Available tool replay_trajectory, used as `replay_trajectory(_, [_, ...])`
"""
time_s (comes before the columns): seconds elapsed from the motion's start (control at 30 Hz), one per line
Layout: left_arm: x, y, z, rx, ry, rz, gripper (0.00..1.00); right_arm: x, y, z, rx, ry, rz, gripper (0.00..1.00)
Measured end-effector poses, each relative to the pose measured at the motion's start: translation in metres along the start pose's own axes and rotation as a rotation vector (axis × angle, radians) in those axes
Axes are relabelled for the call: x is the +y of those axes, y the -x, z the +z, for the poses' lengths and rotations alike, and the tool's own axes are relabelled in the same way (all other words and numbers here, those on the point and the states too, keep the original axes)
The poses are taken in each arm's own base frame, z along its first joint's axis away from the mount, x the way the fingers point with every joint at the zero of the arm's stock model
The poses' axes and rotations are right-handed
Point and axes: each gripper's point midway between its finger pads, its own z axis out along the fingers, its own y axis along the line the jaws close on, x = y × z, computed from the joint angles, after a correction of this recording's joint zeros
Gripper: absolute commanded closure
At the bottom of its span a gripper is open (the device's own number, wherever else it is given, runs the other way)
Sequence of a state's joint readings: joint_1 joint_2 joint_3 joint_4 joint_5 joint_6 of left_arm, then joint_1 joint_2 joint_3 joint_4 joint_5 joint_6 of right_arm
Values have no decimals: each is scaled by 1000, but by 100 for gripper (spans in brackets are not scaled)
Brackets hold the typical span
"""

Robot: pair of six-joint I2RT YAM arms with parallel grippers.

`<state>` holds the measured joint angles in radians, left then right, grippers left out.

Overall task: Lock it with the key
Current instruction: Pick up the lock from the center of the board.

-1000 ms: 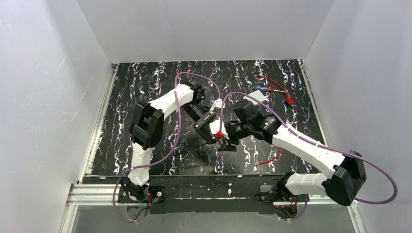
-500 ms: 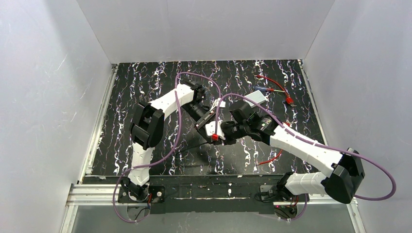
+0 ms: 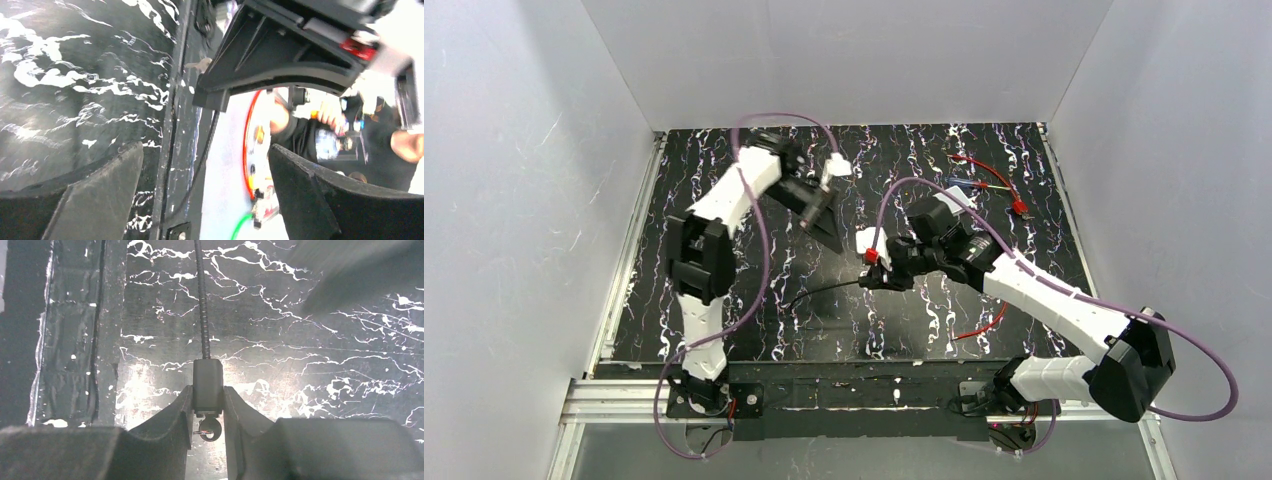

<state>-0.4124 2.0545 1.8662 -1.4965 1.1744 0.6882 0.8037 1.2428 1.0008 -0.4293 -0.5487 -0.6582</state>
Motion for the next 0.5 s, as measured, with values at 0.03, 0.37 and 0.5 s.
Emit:
replay_trajectory(0.03, [-1,5,-18,-49,26,6,2,-1,1,-2,-8,-2,27,99])
replay_trajectory(0.37, [-72,-13,-97,-384,309,219,2,-42,25,-38,-211,-70,303,99])
replay_trajectory(0.5, [-92,-26,-95,-440,377,316,2,-57,42,-56,-312,-83,381,99])
